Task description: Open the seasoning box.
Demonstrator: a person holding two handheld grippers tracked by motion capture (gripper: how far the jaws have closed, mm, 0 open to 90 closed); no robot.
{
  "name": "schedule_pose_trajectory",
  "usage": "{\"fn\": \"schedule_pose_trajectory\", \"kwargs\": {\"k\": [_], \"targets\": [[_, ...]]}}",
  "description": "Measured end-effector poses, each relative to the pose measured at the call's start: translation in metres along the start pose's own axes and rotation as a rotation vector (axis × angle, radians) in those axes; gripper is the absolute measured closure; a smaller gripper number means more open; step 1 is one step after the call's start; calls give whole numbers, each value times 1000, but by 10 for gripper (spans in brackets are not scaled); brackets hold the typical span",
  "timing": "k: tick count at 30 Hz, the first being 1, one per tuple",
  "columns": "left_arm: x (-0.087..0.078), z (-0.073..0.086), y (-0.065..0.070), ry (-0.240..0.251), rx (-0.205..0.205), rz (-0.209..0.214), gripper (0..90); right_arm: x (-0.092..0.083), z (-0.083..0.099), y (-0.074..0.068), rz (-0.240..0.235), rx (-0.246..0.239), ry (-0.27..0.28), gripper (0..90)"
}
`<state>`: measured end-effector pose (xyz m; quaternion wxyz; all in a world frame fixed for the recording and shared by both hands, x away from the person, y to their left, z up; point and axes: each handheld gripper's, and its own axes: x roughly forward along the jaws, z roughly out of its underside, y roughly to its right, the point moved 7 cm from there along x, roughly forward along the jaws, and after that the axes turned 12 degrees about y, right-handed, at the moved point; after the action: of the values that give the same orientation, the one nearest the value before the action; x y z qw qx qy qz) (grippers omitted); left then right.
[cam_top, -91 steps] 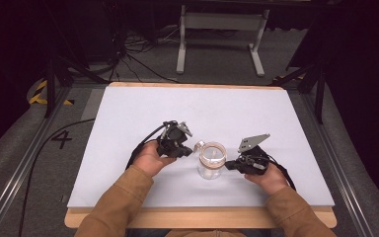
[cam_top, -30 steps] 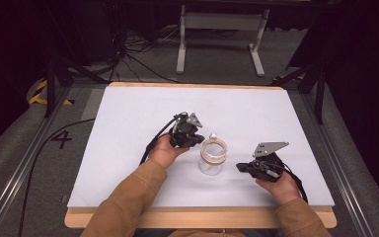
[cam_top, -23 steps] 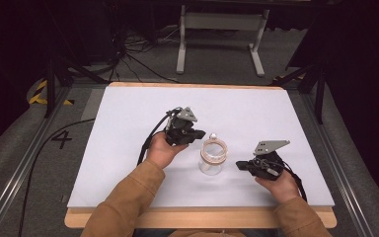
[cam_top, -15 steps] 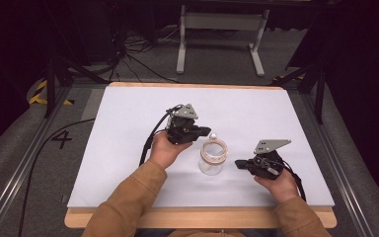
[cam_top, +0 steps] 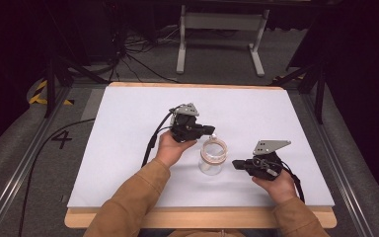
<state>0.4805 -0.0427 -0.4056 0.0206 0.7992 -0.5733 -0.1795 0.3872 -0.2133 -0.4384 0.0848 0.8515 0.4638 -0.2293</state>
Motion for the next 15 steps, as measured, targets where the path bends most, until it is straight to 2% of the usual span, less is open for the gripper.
{"fn": "schedule_pose_trajectory", "kwargs": {"k": [2,6,12,15], "targets": [[0,1,-1,-3,-3,-7,896,0,0,0,-1,0,1,893],[0,0,-2,15,-14,4,895,1,-1,-2,-5,-5,7,893],[2,1,-2,9,-37,21,881,0,-2,-3,-4,-10,14,892],[3,1,-2,9,-29,14,894,-1,-4,-4,-5,-13,20,893]]}}
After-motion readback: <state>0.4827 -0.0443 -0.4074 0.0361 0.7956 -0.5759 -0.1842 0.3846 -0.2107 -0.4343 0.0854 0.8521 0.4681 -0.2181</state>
